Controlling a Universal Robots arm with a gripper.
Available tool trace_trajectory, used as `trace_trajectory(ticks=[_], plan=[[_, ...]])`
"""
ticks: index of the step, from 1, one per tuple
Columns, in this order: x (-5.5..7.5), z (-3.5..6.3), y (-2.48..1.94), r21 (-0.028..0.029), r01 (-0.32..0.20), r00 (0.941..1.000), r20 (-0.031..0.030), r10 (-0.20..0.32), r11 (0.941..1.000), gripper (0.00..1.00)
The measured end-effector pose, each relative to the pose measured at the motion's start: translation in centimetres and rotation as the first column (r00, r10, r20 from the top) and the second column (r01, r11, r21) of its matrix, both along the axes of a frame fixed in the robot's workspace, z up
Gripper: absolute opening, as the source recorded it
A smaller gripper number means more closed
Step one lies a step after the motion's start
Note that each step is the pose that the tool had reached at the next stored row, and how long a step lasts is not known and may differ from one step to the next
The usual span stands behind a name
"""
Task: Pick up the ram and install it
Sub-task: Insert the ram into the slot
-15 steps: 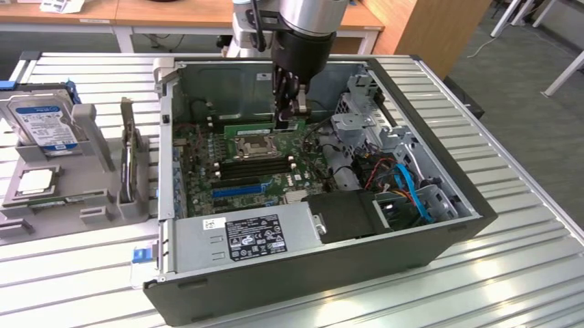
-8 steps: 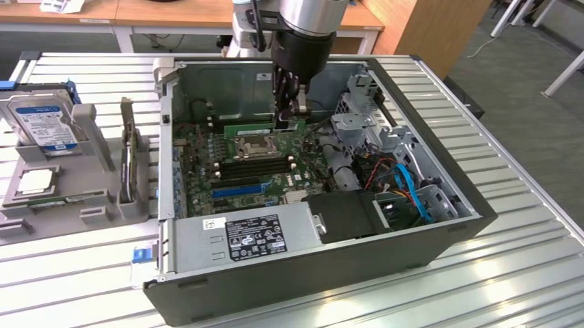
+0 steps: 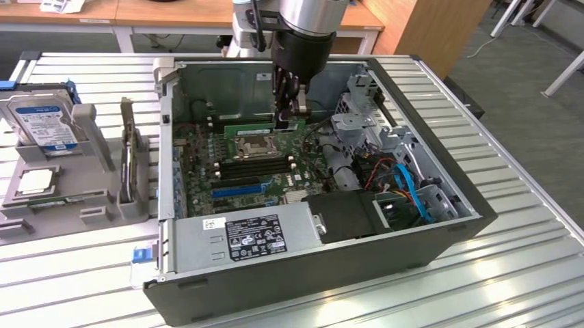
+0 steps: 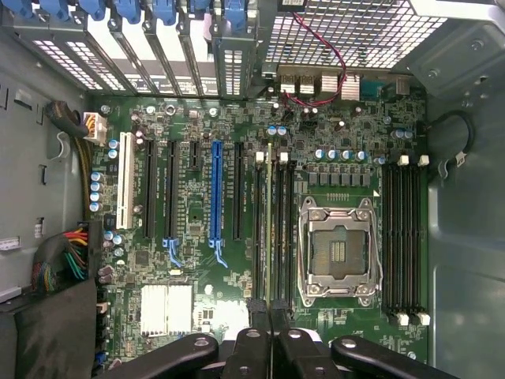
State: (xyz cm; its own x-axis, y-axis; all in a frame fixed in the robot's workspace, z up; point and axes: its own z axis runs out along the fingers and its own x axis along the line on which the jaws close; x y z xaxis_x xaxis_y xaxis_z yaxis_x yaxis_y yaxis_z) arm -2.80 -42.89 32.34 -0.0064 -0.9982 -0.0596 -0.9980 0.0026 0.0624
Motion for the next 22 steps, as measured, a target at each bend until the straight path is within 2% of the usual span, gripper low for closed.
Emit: trace_trajectory(ticks=[15,22], plan=[[0.00,0.00,0.00,0.0000,0.000,1.0000,0.0000,0.000,1.0000,0.12],[0.00,-0.67,0.00,0.0000,0.000,1.0000,-0.0026,0.000,1.0000,0.12]])
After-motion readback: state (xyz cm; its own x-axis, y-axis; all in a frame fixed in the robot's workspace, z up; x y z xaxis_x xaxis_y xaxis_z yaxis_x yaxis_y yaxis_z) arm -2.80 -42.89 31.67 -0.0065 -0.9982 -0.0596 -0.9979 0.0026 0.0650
